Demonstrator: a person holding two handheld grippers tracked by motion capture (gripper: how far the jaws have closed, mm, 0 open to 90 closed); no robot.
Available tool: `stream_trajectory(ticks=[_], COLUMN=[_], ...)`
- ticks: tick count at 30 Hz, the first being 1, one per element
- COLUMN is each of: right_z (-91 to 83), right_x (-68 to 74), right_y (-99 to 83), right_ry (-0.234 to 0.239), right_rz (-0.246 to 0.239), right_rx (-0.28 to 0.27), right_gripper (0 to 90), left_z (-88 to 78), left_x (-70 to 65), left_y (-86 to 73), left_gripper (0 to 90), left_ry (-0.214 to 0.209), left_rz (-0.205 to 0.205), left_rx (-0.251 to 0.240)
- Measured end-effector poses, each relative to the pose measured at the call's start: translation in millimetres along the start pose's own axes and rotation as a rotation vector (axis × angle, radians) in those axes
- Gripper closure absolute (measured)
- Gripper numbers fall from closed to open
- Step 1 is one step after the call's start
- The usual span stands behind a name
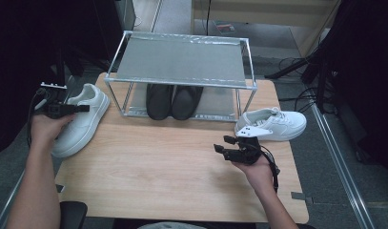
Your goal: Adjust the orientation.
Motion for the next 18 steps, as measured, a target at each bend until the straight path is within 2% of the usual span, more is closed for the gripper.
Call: stream_trajectory(ticks=[5,14,18], right_z=[7.6,19.0,24.0], right_x=[5.1,11.9,14.8], right_y=[5.7,15.0,18.7], right_ry=[0.022,0.058,0.078], right_rz=[-0.015,-0.036,-0.035], right_rx=[0.002,0.004,0.004], right_gripper=[44.5,44.3,44.3], left_z=[-15.1,-33.2,-39.7], left_x=[-8.3,-32.7,-45.7], left_y=[-3.1,-5.3,-7.5], left_gripper=[80.7,80.4,80.4], left_ry=[0.010,-0.010,-0.004], left_rz=[0.000,-0.003,0.017], left_rx=[-0.017,-0.032,-0.030])
Point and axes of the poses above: each handheld gripper's, and its own axes: z roughly forward along the jaws, y roughly out of its top, x roughly to its left, the point moved 5 cm from there along z, roughly forward along the jaws, and after that the axes turned 11 degrees about -y, right-handed, at the moved point
